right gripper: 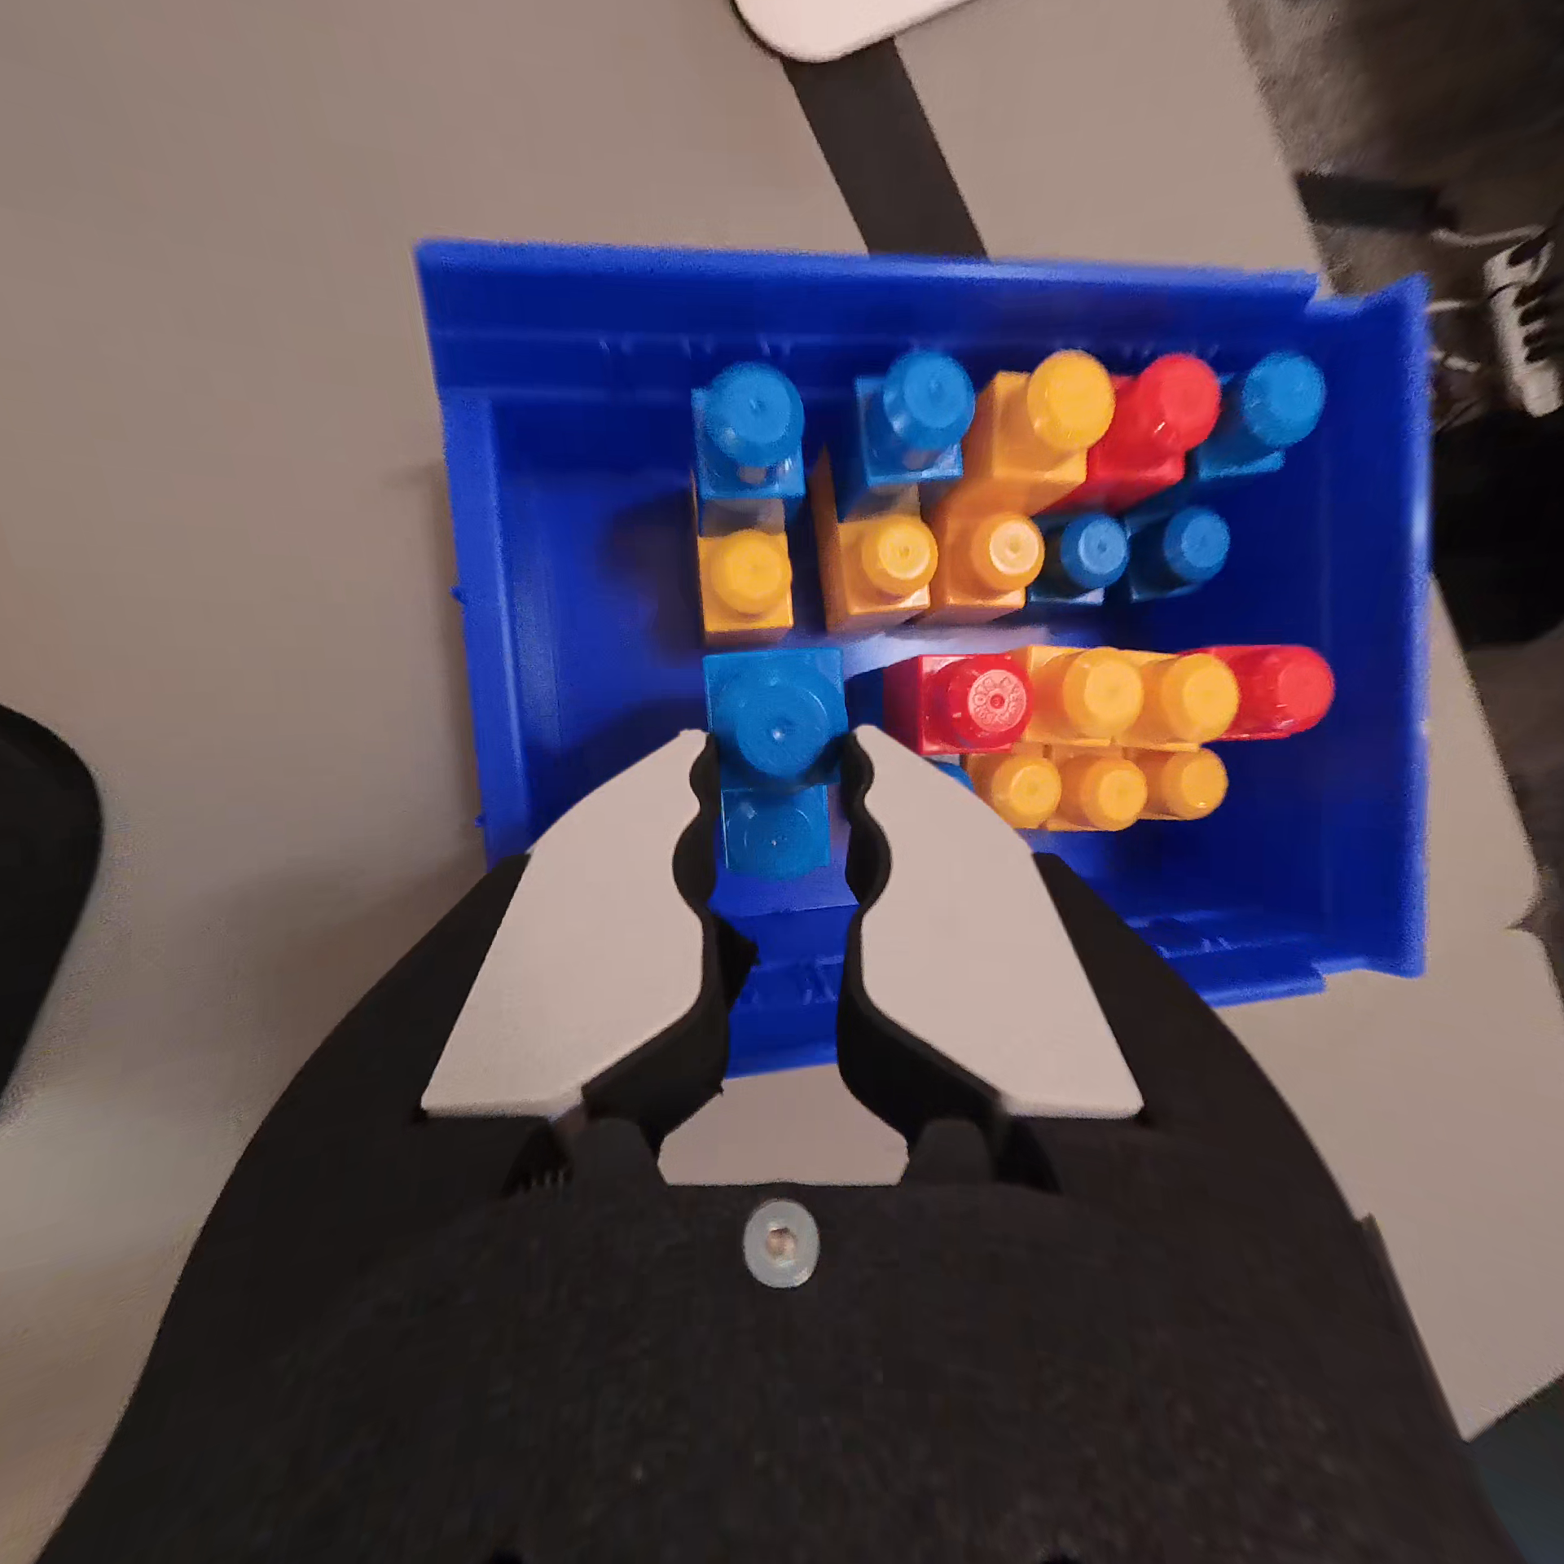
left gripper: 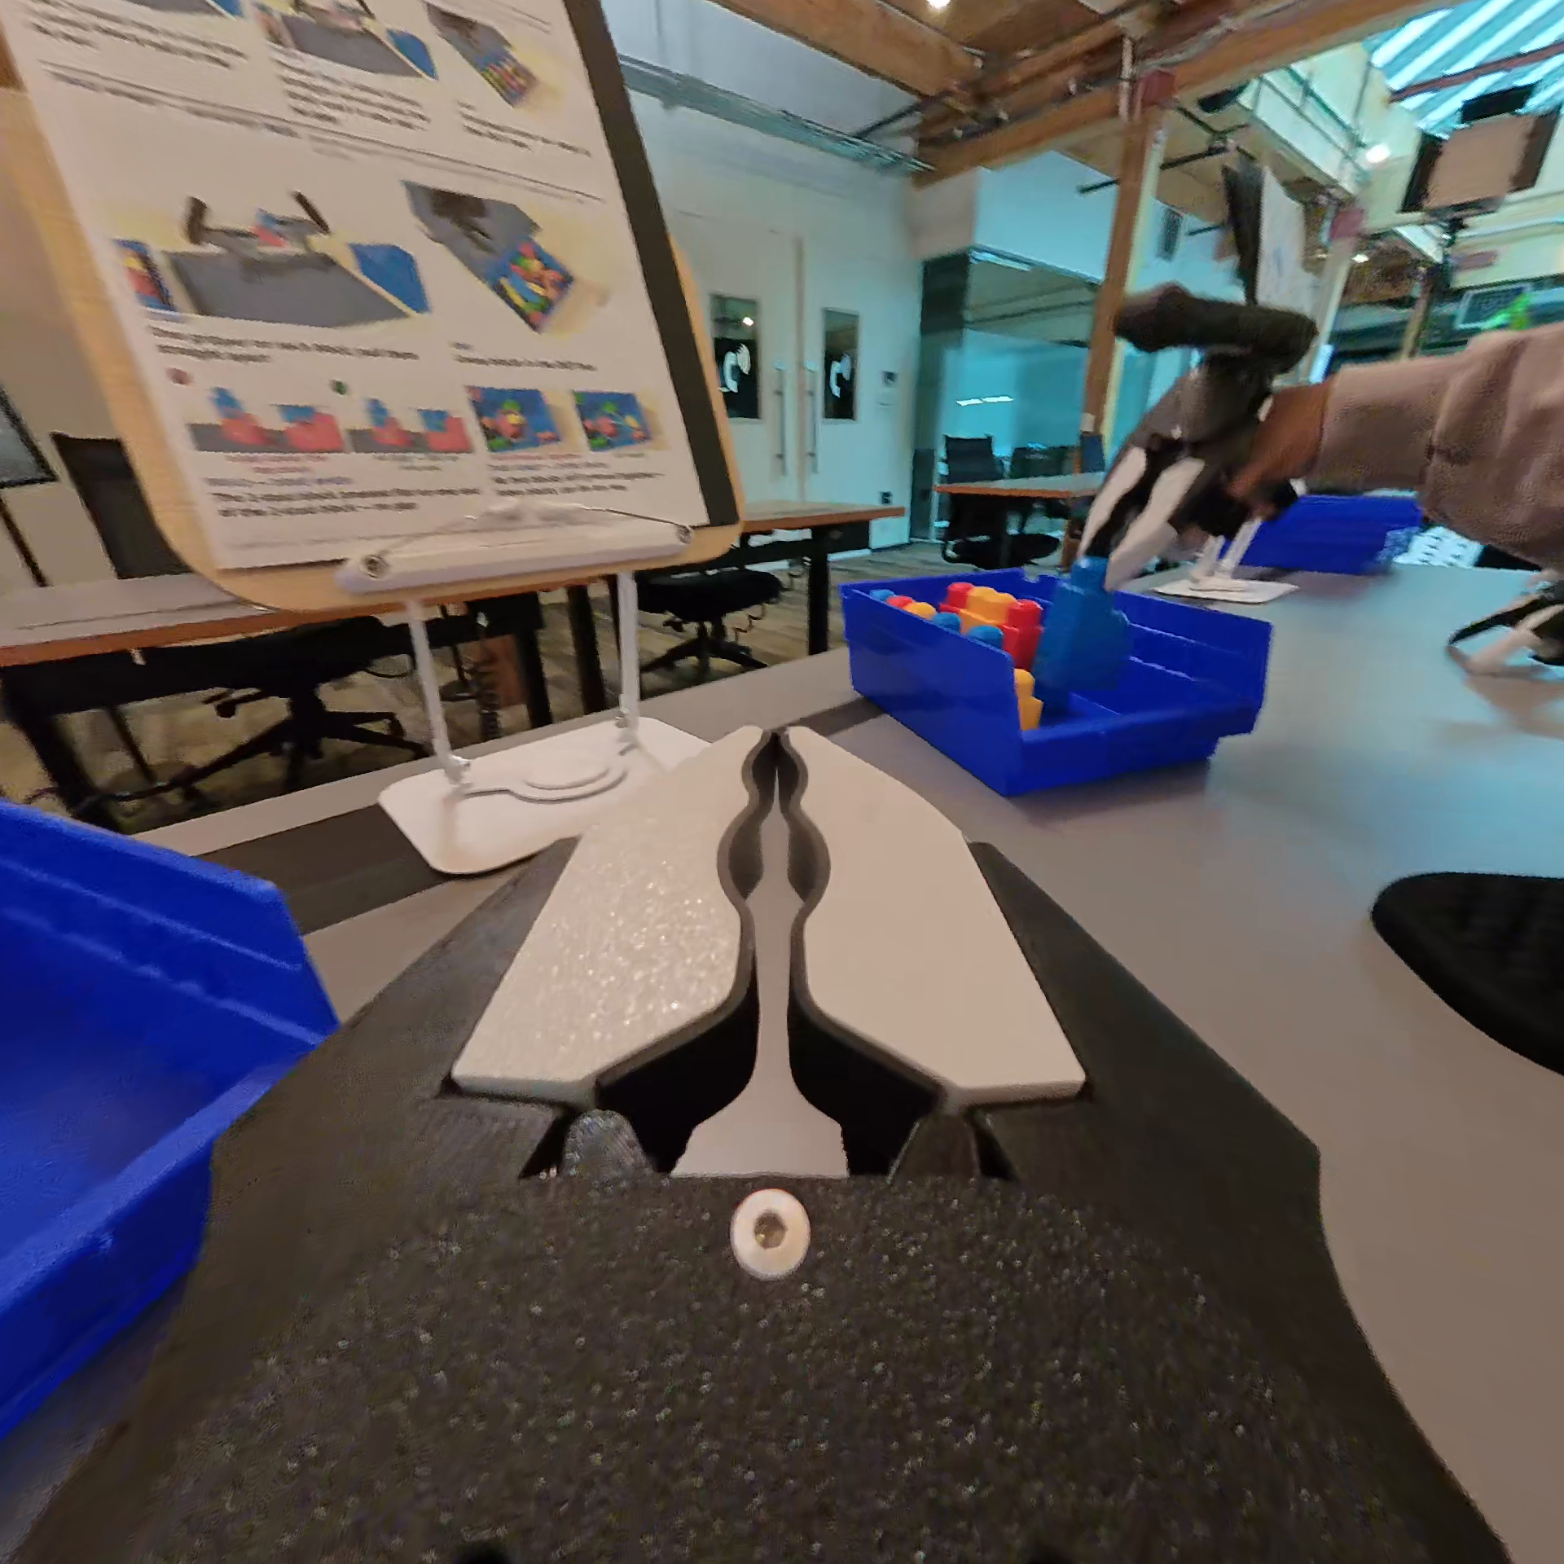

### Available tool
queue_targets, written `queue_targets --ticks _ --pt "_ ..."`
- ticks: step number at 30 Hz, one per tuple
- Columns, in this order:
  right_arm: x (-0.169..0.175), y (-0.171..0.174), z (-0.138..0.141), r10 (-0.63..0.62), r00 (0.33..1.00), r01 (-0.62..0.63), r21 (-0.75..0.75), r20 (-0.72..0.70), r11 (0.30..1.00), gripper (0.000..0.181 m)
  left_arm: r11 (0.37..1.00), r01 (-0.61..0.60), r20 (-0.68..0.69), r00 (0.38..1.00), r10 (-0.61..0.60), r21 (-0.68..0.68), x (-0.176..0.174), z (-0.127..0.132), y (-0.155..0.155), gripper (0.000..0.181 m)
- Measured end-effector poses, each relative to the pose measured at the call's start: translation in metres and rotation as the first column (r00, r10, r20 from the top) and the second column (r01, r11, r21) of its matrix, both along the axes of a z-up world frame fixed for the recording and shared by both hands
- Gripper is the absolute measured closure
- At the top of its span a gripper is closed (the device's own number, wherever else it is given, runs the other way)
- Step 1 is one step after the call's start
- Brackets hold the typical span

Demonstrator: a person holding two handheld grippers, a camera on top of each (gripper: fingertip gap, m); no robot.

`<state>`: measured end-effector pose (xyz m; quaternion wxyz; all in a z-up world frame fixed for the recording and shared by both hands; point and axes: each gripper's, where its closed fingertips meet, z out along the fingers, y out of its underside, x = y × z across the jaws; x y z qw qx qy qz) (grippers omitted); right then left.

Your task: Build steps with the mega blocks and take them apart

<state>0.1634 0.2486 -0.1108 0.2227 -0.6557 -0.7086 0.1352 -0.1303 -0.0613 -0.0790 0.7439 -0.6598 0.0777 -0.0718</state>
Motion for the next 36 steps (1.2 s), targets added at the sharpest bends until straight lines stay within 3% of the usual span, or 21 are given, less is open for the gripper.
queue_targets --ticks 7,13,15,18,23,27,30,33,36 --pt "-0.004 0.019 -0.047 0.004 0.997 -0.001 -0.041 0.079 0.999 0.154 0.999 -0.047 -0.001 0.999 0.047 0.005 -0.010 -0.001 0.001 0.181" --pt "-0.012 0.021 -0.048 -0.016 0.998 0.020 -0.061 0.060 0.998 0.147 1.000 -0.028 -0.005 1.000 0.028 -0.012 -0.007 -0.004 0.002 0.181" --pt "-0.017 0.016 -0.035 -0.021 1.000 0.021 -0.061 0.006 0.998 0.142 1.000 -0.026 -0.001 1.000 0.026 -0.015 -0.007 -0.004 0.002 0.181" --pt "-0.032 0.002 0.006 -0.034 0.981 0.032 -0.015 -0.193 0.999 0.140 0.999 -0.037 0.004 0.999 0.037 -0.014 -0.010 -0.003 0.002 0.181" --pt "-0.056 -0.049 0.063 -0.054 0.831 0.117 0.079 -0.553 0.990 0.140 0.983 -0.181 -0.020 0.983 0.181 0.001 -0.038 0.005 -0.004 0.181" --pt "-0.059 -0.099 0.056 -0.088 0.714 0.214 0.096 -0.694 0.972 0.140 0.897 -0.442 0.002 0.897 0.442 0.008 -0.098 0.017 -0.031 0.175" --pt "-0.049 -0.127 0.041 -0.117 0.628 0.322 0.120 -0.769 0.939 0.142 0.768 -0.641 0.047 0.766 0.641 -0.008 -0.156 0.020 -0.072 0.160" --pt "-0.034 -0.149 0.027 -0.174 0.532 0.407 0.070 -0.829 0.911 0.147 0.635 -0.767 0.055 0.633 0.772 -0.091 -0.209 0.002 -0.108 0.141" --pt "-0.025 -0.164 0.010 -0.218 0.495 0.433 0.021 -0.841 0.901 0.147 0.560 -0.799 0.027 0.569 0.822 -0.220 -0.245 -0.031 -0.118 0.125"
